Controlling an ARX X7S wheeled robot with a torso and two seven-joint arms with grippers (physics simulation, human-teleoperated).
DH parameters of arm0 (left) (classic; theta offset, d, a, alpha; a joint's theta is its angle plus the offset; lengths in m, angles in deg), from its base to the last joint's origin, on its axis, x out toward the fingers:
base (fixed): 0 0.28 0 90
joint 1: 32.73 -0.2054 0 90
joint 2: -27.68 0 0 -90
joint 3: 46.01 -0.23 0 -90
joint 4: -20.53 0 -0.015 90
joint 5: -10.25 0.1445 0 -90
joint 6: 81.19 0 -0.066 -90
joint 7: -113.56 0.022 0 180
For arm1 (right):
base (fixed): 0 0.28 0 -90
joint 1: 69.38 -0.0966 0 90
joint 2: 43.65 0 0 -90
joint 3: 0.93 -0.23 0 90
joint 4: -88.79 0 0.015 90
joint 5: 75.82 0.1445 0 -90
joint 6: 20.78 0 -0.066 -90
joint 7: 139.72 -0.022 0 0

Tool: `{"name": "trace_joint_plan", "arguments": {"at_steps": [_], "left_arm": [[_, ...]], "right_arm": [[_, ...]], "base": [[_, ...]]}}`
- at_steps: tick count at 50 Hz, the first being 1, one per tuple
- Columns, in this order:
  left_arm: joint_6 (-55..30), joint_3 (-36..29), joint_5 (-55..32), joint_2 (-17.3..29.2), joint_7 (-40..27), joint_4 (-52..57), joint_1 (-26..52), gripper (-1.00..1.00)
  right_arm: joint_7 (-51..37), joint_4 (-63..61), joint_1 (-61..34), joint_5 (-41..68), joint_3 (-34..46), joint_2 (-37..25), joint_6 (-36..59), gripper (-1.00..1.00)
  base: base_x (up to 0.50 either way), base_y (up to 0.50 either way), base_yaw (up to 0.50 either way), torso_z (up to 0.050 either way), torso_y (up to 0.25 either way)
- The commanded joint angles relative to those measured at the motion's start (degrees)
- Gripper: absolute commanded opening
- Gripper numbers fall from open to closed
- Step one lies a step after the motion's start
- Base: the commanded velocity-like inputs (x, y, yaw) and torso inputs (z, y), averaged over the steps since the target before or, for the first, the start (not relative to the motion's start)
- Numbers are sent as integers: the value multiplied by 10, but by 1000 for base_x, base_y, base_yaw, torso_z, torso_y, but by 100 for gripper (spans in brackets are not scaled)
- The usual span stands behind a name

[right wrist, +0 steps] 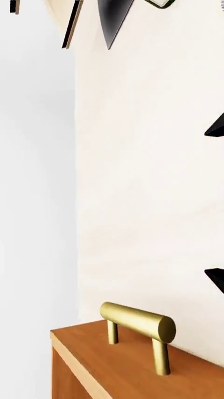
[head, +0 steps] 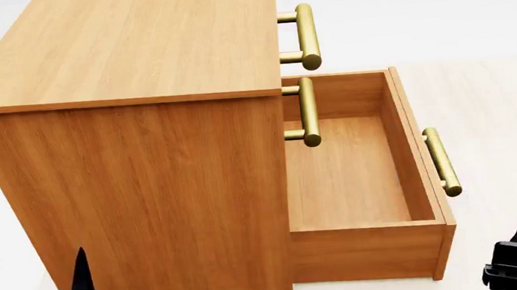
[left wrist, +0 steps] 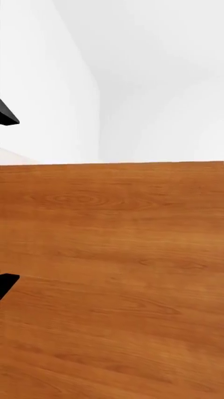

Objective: Close the bottom drawer of the cabinet.

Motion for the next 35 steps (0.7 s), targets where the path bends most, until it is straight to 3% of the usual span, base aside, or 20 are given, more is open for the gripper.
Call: {"name": "trace_joint_plan", "arguments": {"at_steps": [1, 11, 20, 35], "left_arm": [[4, -1, -3, 2, -1, -5, -2, 100], [9, -3, -5, 3, -3, -10, -2, 100], [12, -5, -6, 4, -4, -14, -2, 100], [17, -7, -9, 6, -6, -19, -4, 100]], "right_arm": [[34, 123, -26, -15, 16, 22, -81, 100], [50, 188, -45, -27, 29, 37, -126, 100], [61, 329, -93, -48, 42, 54, -237, 100], [80, 332, -93, -67, 36, 77, -240, 100]], "base": [[0, 0, 0, 0, 0], [0, 0, 0, 0, 0], [0, 0, 0, 0, 0], [0, 0, 0, 0, 0]]}}
